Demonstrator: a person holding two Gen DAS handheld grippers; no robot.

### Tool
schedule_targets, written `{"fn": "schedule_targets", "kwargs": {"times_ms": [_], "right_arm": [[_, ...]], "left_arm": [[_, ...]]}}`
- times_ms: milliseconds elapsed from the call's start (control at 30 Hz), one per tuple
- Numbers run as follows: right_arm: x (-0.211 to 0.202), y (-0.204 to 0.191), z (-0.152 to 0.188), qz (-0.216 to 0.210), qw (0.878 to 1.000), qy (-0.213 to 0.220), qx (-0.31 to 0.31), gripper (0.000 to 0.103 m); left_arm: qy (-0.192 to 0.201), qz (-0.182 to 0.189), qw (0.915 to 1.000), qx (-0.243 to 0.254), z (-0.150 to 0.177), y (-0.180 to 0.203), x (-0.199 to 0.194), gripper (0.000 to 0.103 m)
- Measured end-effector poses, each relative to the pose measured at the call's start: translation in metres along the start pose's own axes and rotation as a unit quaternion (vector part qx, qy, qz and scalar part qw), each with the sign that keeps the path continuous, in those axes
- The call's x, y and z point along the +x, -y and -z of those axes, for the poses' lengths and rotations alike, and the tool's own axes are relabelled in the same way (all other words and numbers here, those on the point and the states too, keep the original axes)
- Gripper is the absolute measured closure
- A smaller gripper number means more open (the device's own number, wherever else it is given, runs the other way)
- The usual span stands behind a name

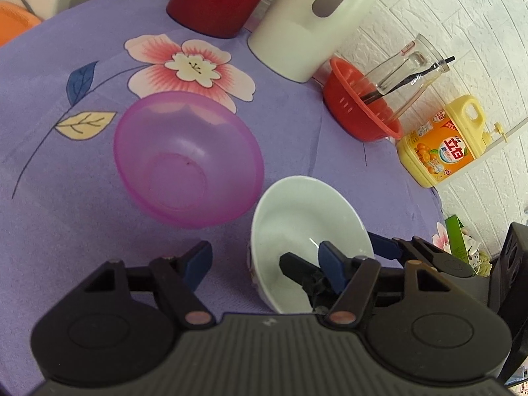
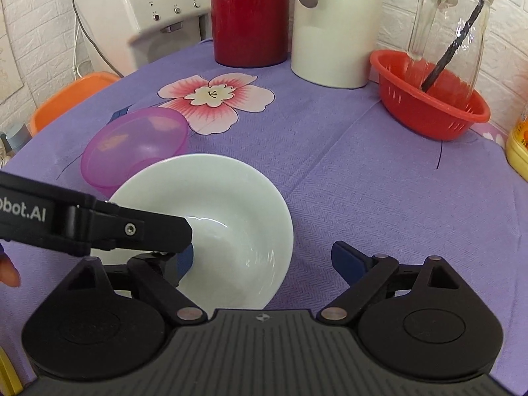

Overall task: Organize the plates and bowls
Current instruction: 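Reach the left tool to the red-patterned white bowl and close on its rim, then carry the white bowl into the steel bowl and open the left tool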

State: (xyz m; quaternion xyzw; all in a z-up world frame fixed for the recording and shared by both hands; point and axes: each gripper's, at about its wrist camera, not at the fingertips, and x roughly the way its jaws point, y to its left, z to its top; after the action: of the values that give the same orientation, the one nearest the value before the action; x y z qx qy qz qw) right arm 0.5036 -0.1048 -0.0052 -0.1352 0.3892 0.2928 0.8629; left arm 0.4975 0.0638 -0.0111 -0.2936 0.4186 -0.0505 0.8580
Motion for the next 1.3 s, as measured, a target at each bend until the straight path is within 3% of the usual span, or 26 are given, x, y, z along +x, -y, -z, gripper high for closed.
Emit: {"fn": "schedule_targets", "kwargs": {"times_ms": [167, 200, 267, 300, 400, 567, 800, 967, 1100, 1300], "right_arm": [[-0.008, -0.004, 0.002, 0.011, 1.000, 0.004, -0.016, 0.000], [-0.008, -0.004, 0.003, 0.009, 1.000, 0.003, -0.015, 0.000], [-0.006, -0.004, 0.006, -0.007, 1.000, 0.001, -0.006, 0.011], [-0.007, -0.004, 0.007, -0.021, 1.000, 0.004, 0.002, 0.029], [-0.008, -0.009, 0.007, -0.014, 1.000, 0.004, -0.001, 0.030], [-0.033, -0.021, 0.016, -0.018, 1.000, 0.005, -0.006, 0.031], [-0.088, -0.037, 0.040, 0.011, 1.000, 0.013, -0.010, 0.029], [-0.138, -0.053, 0.076, 0.036, 0.999, 0.022, -0.005, 0.028], [-0.173, -0.070, 0.114, 0.056, 0.998, 0.025, -0.005, 0.021], [-0.207, -0.092, 0.174, 0.084, 0.996, 0.022, -0.003, 0.012]], "left_arm": [[-0.003, 0.016, 0.9998, 0.008, 0.002, 0.004, -0.001, 0.036], [-0.006, 0.020, 0.9998, 0.005, 0.002, 0.003, 0.000, 0.043], [-0.010, 0.030, 0.9995, -0.002, 0.002, 0.001, 0.002, 0.054], [-0.010, 0.027, 0.9996, 0.000, 0.001, 0.001, 0.003, 0.064], [-0.015, 0.022, 0.9996, -0.001, 0.002, 0.002, 0.003, 0.065], [-0.016, 0.032, 0.9993, 0.008, 0.014, 0.008, -0.017, 0.065], [-0.013, 0.062, 0.9976, 0.030, 0.052, 0.032, -0.061, 0.065], [-0.015, 0.085, 0.9946, 0.057, 0.099, 0.054, -0.095, 0.065], [-0.023, 0.098, 0.9913, 0.085, 0.143, 0.069, -0.117, 0.065], [-0.059, 0.111, 0.9855, 0.114, 0.206, 0.081, -0.125, 0.065]]}}
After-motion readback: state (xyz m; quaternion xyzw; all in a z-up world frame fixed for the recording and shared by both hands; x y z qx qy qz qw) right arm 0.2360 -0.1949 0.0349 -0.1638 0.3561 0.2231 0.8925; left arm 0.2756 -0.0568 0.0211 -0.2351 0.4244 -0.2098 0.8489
